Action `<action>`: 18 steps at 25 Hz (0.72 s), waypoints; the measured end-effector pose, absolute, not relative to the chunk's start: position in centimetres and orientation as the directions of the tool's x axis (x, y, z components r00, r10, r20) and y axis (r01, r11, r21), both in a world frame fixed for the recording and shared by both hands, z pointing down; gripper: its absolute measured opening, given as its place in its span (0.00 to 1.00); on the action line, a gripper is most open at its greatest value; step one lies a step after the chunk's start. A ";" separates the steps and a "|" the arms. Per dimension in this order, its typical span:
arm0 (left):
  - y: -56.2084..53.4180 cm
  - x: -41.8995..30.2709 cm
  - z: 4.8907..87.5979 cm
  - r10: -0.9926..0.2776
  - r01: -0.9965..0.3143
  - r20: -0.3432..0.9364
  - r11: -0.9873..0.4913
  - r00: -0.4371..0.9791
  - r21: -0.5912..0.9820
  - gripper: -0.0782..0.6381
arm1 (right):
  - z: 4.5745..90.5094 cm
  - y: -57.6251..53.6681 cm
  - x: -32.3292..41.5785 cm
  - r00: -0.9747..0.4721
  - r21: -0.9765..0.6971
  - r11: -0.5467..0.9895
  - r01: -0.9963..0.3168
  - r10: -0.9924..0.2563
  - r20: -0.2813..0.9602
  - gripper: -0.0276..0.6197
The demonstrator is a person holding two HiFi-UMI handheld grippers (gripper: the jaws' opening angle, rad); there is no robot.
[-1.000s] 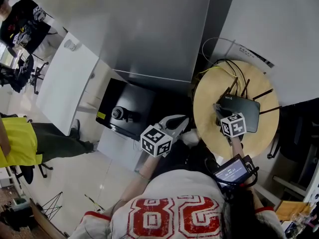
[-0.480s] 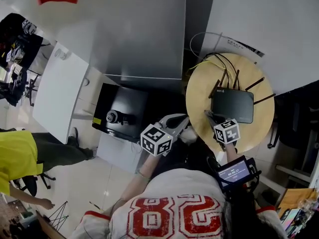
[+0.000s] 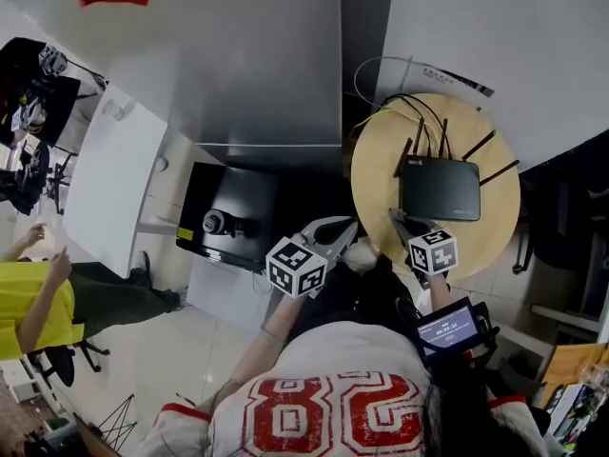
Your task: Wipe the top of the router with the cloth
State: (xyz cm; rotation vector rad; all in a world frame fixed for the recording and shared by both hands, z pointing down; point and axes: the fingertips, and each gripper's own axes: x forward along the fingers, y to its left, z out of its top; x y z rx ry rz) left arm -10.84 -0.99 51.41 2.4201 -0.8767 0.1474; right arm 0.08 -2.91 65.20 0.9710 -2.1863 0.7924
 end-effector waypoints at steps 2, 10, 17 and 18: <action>-0.3 -10.7 51.5 -0.549 -0.612 0.280 -0.640 0.787 0.464 0.11 | 63.9 -3.1 -0.2 -0.557 -0.291 0.525 -0.800 -0.467 0.687 0.10; 3.0 -10.0 51.6 -0.514 -0.580 0.275 -0.670 0.813 0.463 0.11 | 58.8 -2.2 -0.2 -0.563 -0.357 0.435 -0.826 -0.634 0.530 0.10; 5.3 -7.1 50.4 -0.460 -0.529 0.262 -0.722 0.848 0.445 0.11 | 56.6 1.2 2.6 -0.517 -0.372 0.370 -0.851 -0.709 0.479 0.10; 5.7 -6.5 50.4 -0.446 -0.518 0.263 -0.732 0.855 0.443 0.11 | 56.6 1.8 3.2 -0.506 -0.377 0.353 -0.856 -0.720 0.475 0.10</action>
